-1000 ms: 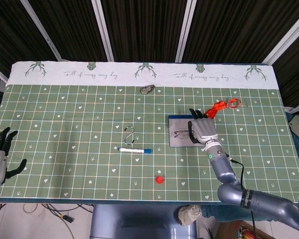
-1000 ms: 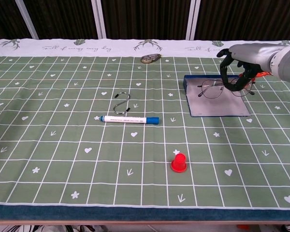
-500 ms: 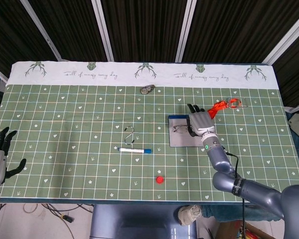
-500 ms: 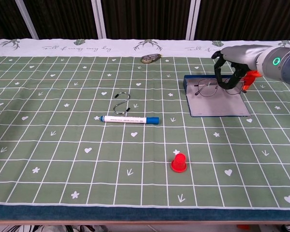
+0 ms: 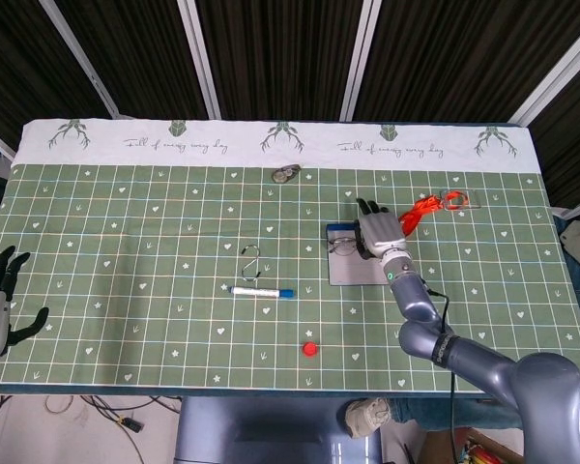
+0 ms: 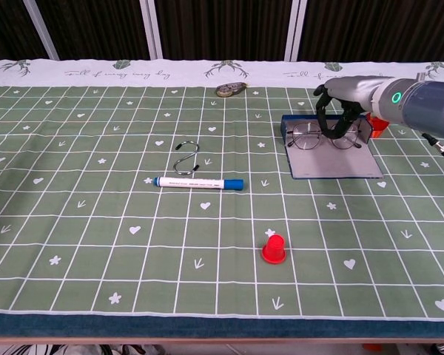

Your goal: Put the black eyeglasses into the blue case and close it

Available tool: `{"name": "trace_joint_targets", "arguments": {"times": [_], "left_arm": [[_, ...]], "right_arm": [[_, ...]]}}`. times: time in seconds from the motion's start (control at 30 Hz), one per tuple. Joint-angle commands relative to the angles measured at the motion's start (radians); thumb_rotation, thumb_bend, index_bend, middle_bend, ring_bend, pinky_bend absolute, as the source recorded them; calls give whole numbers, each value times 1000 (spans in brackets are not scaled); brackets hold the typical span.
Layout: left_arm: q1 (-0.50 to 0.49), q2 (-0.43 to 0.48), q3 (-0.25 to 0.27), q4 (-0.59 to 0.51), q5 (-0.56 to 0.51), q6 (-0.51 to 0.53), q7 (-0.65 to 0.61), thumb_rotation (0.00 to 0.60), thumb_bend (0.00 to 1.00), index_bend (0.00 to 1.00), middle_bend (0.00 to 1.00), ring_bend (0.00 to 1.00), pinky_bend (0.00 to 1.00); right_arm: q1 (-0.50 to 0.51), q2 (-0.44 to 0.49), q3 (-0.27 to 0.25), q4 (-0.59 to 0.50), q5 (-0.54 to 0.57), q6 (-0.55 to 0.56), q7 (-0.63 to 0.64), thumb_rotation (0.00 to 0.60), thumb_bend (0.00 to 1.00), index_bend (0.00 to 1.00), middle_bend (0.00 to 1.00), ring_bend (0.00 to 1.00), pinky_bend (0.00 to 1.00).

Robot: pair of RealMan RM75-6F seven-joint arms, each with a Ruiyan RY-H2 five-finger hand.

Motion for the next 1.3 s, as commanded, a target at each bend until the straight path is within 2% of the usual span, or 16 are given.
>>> {"name": "trace_joint_targets", "arguments": {"times": [0.03, 0.17, 0.23, 0.5, 0.6, 0.73, 0.87, 1.0, 1.07, 1.13, 1.2, 1.3], "left_arm": [[0, 0, 0, 0, 0, 0, 0, 600, 291, 87, 0, 0, 0], [0, 0, 0, 0, 0, 0, 1, 600, 291, 87, 0, 0, 0], [0, 0, 0, 0, 0, 0, 2, 600, 291, 87, 0, 0, 0], [1, -2, 2, 0, 3, 5, 12, 600, 291, 87, 0, 0, 0], [2, -3, 3, 1, 3, 6, 15, 600, 291, 87, 0, 0, 0], [3, -4, 3, 1, 6, 10, 17, 600, 292, 87, 0, 0, 0], [4, -6, 4, 1, 9, 13, 19, 600, 294, 87, 0, 0, 0], [5, -10, 4, 0, 8, 17, 26, 600, 300, 87, 0, 0, 0], [5, -11, 4, -1, 8, 18, 28, 600, 300, 87, 0, 0, 0], [5, -13, 4, -2, 9, 21, 32, 600, 300, 87, 0, 0, 0], [6, -16, 4, -3, 11, 24, 35, 600, 302, 87, 0, 0, 0], [8, -19, 3, -4, 12, 30, 36, 600, 306, 87, 0, 0, 0]], "right_arm": [[9, -13, 2, 22, 4, -7, 6, 600, 506, 528, 0, 73, 185], [9, -10, -4, 22, 4, -1, 0, 600, 485, 246, 0, 60, 185], [7, -5, -5, 14, 5, 7, -2, 600, 479, 191, 0, 58, 184], [-9, 47, -15, -82, 40, 55, -51, 600, 389, 61, 0, 25, 185], [-13, 66, -16, -122, 54, 72, -67, 600, 383, 49, 0, 25, 185], [-38, 118, -6, -241, 45, 141, -62, 600, 383, 50, 0, 27, 184], [-103, 182, -23, -401, -13, 246, -34, 600, 381, 50, 14, 47, 185], [-190, 232, -74, -532, -107, 343, 19, 600, 378, 50, 132, 172, 191], [-213, 235, -91, -549, -133, 364, 38, 600, 383, 51, 182, 236, 244], [-235, 234, -110, -556, -157, 380, 56, 600, 399, 54, 224, 303, 361], [-247, 229, -119, -552, -170, 387, 67, 600, 450, 59, 292, 380, 504], [-251, 218, -132, -535, -173, 374, 63, 600, 535, 71, 393, 455, 600]]}}
